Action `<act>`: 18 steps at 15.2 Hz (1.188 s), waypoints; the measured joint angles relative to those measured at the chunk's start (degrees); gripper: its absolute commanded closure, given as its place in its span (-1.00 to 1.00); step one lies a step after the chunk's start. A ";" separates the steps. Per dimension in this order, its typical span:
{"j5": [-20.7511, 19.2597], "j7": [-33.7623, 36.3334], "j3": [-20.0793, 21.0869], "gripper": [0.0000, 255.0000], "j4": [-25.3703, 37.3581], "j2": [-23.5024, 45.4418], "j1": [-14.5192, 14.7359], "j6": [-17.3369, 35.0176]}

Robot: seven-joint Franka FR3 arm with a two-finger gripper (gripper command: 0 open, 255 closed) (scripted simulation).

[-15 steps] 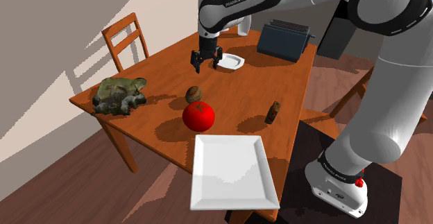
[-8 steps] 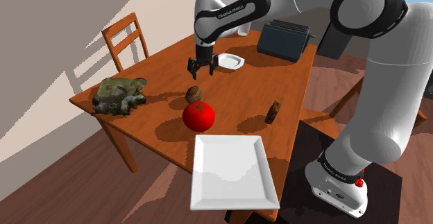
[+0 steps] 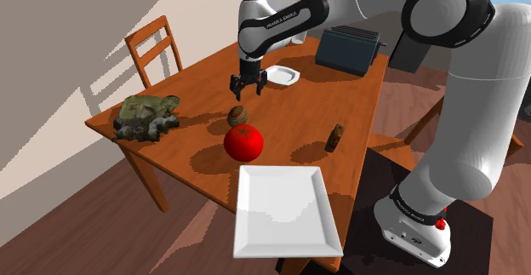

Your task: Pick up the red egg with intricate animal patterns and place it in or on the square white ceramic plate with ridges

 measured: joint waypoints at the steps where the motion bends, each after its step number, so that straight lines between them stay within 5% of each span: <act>1: 0.00 0.00 0.00 1.00 0.00 0.00 0.00 0.00; 10: 0.00 0.00 0.00 1.00 0.00 0.00 0.00 0.00; 11: 0.00 0.00 0.00 -1.00 0.00 0.00 0.00 0.00; 13: 1.72 2.94 -0.36 -1.00 0.60 0.24 0.33 -1.27; 16: 12.61 29.89 -2.45 -1.00 2.08 0.69 1.67 -5.18; 18: 15.77 37.92 -2.85 -1.00 2.02 1.20 2.11 -5.03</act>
